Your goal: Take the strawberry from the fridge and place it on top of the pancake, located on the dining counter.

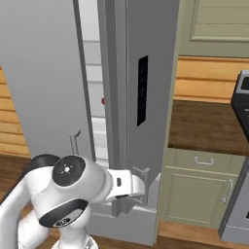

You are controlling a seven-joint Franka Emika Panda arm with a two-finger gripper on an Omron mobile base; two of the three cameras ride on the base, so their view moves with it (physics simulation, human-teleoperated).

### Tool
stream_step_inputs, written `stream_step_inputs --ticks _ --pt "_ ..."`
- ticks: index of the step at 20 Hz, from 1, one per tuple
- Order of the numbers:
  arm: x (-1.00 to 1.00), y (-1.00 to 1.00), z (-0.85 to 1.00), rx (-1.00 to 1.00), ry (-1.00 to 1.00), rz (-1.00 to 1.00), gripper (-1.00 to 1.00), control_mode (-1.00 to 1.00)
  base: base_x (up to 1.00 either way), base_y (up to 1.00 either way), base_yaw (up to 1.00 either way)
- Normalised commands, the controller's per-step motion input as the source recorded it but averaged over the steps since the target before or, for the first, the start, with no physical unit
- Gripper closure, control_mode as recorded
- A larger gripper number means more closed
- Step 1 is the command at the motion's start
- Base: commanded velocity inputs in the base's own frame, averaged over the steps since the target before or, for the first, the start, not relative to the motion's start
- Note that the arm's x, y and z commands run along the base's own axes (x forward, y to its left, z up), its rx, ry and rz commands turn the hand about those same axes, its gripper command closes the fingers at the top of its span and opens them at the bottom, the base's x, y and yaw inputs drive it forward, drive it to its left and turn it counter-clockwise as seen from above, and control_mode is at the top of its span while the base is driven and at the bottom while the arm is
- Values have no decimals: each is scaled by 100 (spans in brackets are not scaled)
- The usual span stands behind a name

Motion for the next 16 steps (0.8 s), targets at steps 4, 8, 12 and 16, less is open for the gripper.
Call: stream_step_inputs --ticks 4,8,12,16 --pt "-12 78 93 -37 29 -20 -100 -100 0 0 0" --pt "0 79 80 -34 27 -14 -100 -100 0 0 0" --pt "7 100 7 -40 6 -9 -100 -100 0 0 0" --pt "63 62 0 -41 19 -3 -100 -100 0 0 0"
